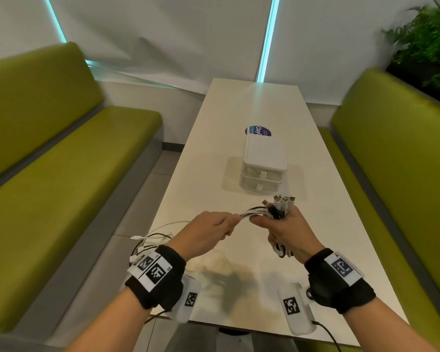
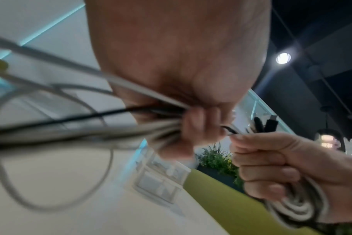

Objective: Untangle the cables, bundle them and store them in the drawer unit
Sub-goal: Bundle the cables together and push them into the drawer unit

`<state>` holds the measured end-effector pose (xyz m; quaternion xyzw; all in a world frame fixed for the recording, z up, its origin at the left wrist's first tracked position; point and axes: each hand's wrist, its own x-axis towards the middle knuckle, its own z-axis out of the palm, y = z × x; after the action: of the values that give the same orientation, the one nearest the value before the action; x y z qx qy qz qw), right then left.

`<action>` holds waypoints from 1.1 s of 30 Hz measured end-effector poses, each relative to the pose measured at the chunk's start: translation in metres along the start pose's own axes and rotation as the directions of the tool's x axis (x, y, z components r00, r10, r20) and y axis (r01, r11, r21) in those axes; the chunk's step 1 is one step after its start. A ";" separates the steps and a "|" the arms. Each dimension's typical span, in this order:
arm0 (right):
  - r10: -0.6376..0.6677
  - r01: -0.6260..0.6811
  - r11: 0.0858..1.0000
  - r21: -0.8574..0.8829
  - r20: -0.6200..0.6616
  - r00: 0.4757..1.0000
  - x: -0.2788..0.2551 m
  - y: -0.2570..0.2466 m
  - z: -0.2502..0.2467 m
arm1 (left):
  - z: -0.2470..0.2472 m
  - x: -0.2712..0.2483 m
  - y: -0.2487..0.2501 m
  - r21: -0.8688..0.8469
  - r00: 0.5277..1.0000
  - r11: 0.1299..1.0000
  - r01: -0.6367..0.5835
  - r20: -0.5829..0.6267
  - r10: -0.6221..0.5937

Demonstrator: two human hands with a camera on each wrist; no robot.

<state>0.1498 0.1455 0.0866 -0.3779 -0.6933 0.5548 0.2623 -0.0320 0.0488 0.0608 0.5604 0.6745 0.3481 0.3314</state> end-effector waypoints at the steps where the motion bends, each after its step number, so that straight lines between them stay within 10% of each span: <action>1: -0.008 0.007 1.000 0.013 0.016 1.000 0.000 -0.002 0.000 | 0.005 0.000 0.003 -0.031 0.999 1.000 -0.002 -0.052 0.001; 7: -0.003 0.011 0.996 0.092 -0.087 0.996 -0.003 -0.001 0.003 | 0.039 0.001 0.022 -0.055 0.972 0.998 -0.030 -0.233 0.016; 12: 0.097 -0.063 0.989 0.130 -0.271 0.958 -0.003 0.007 0.013 | 0.068 -0.004 0.041 0.188 0.991 0.981 -0.041 -0.121 0.065; 24: 0.135 -0.098 0.979 0.176 -0.216 0.967 -0.001 0.011 0.016 | 0.048 0.012 0.046 0.589 0.968 0.774 -0.230 0.221 0.119; 33: 0.138 -0.075 0.974 0.213 -0.297 0.945 0.001 0.013 0.024 | 0.062 0.004 0.029 0.542 0.978 0.816 -0.200 0.156 0.136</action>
<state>0.1336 0.1337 0.0681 -0.4691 -0.5633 0.5683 0.3737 0.0342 0.0628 0.0519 0.7081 0.6748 0.1340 0.1591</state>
